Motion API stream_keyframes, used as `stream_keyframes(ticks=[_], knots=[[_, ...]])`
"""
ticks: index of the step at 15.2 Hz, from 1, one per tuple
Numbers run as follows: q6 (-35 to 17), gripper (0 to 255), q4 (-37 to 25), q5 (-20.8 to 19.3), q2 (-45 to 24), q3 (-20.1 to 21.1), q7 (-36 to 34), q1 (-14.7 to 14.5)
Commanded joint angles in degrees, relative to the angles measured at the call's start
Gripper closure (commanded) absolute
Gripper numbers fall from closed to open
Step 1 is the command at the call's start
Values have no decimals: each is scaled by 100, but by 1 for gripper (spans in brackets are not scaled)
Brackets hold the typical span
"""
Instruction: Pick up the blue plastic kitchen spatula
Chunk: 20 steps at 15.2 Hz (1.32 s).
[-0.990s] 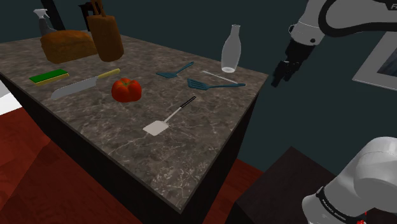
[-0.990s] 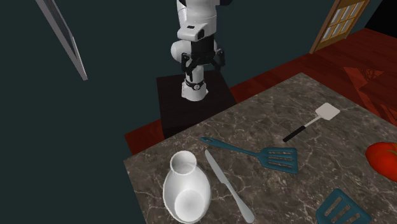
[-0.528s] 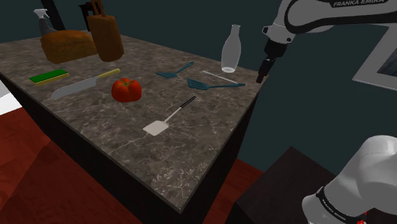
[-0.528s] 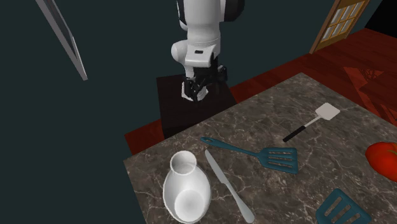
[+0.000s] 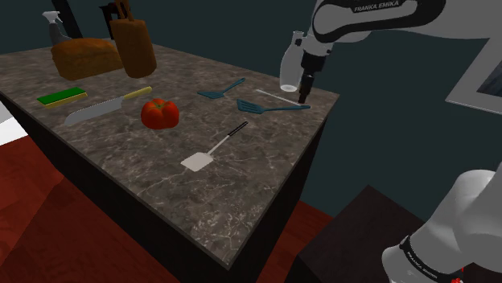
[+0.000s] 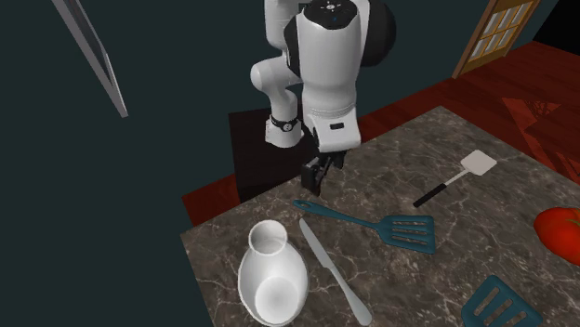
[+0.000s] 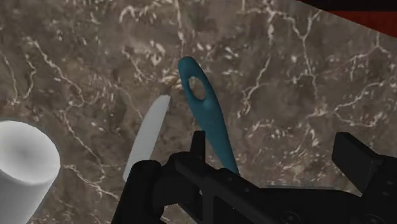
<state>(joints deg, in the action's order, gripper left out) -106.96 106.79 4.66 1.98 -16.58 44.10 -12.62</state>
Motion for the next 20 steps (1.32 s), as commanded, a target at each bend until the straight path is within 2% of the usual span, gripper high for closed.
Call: stream_keyframes(ticks=[1, 6, 7, 14, 16, 17, 20], knots=[[71, 0, -488, 168, -506, 8, 550, -37], [370, 0, -1716, 454, -1619, 216, 1633, -49], [394, 0, -1802, 465, -1691, 239, 1697, -45], [-162, 0, -1296, 501, -1748, 257, 1763, -57], [-162, 0, -1296, 501, -1747, 257, 1763, -57], [-153, 255, -1302, 499, -1744, 256, 1763, -56], [-151, 255, -1301, 498, -1740, 257, 1760, -58]])
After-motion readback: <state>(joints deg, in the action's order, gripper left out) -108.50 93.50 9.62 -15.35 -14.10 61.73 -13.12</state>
